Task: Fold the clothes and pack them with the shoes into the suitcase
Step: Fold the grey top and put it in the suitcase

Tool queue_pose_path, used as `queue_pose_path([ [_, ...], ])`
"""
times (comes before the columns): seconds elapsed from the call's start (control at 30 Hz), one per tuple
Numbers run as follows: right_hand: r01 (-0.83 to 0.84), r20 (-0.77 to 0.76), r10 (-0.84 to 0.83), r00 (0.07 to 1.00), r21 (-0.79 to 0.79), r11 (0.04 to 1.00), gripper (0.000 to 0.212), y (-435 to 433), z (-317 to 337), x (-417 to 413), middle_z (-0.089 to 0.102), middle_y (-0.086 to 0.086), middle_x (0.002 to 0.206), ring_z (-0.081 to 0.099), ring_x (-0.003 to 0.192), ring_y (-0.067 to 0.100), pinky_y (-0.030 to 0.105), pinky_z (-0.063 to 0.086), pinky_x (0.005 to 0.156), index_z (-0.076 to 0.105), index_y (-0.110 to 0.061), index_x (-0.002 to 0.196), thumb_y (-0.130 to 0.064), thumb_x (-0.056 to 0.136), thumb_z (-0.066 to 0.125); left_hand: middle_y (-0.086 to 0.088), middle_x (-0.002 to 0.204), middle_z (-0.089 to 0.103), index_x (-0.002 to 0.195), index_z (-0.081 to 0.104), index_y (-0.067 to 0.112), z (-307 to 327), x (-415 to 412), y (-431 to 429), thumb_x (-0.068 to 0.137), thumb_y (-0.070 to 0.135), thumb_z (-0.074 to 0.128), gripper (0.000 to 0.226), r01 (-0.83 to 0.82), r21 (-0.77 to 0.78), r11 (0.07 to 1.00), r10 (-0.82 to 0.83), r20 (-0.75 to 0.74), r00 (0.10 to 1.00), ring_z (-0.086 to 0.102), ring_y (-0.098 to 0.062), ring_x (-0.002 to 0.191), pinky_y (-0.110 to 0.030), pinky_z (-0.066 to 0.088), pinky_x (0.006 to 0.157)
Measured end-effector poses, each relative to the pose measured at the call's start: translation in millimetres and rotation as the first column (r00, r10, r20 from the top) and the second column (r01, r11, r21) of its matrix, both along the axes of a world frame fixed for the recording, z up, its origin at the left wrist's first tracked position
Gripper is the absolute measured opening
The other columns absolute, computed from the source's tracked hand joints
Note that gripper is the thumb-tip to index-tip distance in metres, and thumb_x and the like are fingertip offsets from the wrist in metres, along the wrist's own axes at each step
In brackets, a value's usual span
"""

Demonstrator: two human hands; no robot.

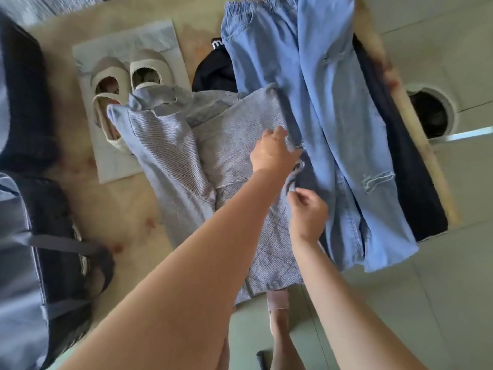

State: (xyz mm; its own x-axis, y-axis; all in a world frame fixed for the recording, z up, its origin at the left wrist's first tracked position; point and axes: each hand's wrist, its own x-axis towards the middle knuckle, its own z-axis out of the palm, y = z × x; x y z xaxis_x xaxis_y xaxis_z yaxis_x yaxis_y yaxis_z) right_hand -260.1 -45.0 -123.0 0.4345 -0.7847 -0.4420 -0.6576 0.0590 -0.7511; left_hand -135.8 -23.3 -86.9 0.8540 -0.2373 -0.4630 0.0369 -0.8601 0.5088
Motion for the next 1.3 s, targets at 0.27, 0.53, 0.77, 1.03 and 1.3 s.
queue_pose_path([
  [0.27, -0.065, 0.056, 0.077, 0.995, -0.189, 0.980, 0.014, 37.5, 8.1, -21.8, 0.069, -0.008, 0.088, 0.060, 0.078, 0.001, -0.001, 0.034, 0.062, 0.074, -0.020, 0.094, -0.012, 0.086, 0.065, -0.004, 0.128, 0.038, 0.126, 0.036, 0.015, -15.7, -2.2, -18.7, 0.072, 0.039, 0.079, 0.072, -0.104, 0.142, 0.984, 0.088, 0.113, 0.990, 0.047, -0.024, 0.117, -0.039, 0.048, 0.085],
  [0.53, -0.241, -0.058, 0.238, 0.969, -0.412, 0.879, 0.014, 33.1, 3.6, -35.6, 0.069, -0.006, 0.082, 0.066, 0.076, 0.014, 0.016, 0.035, 0.059, 0.072, -0.022, 0.089, -0.012, 0.079, 0.073, 0.005, 0.092, 0.061, 0.110, 0.058, 0.020, 1.6, -1.5, 18.2, 0.084, 0.010, 0.054, 0.028, -0.514, -0.193, 0.836, 0.524, 0.001, 0.851, 0.060, -0.021, 0.090, -0.026, 0.042, 0.073],
  [0.77, -0.448, -0.063, 0.517, 0.853, -0.597, 0.666, 0.012, 70.6, 12.4, -56.3, 0.057, -0.006, 0.068, 0.055, 0.064, 0.013, 0.022, 0.038, 0.055, 0.069, -0.023, 0.083, -0.023, 0.085, 0.058, 0.005, 0.086, 0.060, 0.100, 0.061, 0.014, 7.2, -25.4, 96.2, 0.088, 0.014, 0.061, 0.011, -0.676, -0.431, 0.598, 0.733, -0.046, 0.678, 0.053, -0.002, 0.067, -0.010, 0.041, 0.057],
  [1.03, -0.676, -0.130, 0.726, 0.675, -0.502, 0.539, 0.018, 122.9, 2.5, -61.0, 0.058, -0.006, 0.071, 0.058, 0.060, 0.015, 0.026, 0.046, 0.041, 0.068, -0.023, 0.087, -0.011, 0.075, 0.074, 0.000, 0.085, 0.061, 0.093, 0.064, 0.011, -21.2, -26.6, 177.1, 0.092, 0.018, 0.057, 0.009, -0.780, -0.269, 0.565, 0.796, -0.072, 0.601, 0.054, -0.014, 0.081, -0.023, 0.040, 0.076],
  [1.3, -0.757, -0.241, 0.745, 0.622, -0.425, 0.495, 0.031, 117.6, -3.4, -68.7, 0.064, -0.007, 0.080, 0.063, 0.068, 0.015, 0.022, 0.048, 0.048, 0.069, -0.023, 0.095, -0.012, 0.068, 0.082, 0.000, 0.099, 0.061, 0.116, 0.061, 0.010, -22.4, -23.4, 187.5, 0.091, 0.022, 0.061, 0.028, -0.759, -0.227, 0.611, 0.768, -0.062, 0.637, 0.057, -0.015, 0.092, -0.023, 0.042, 0.082],
])
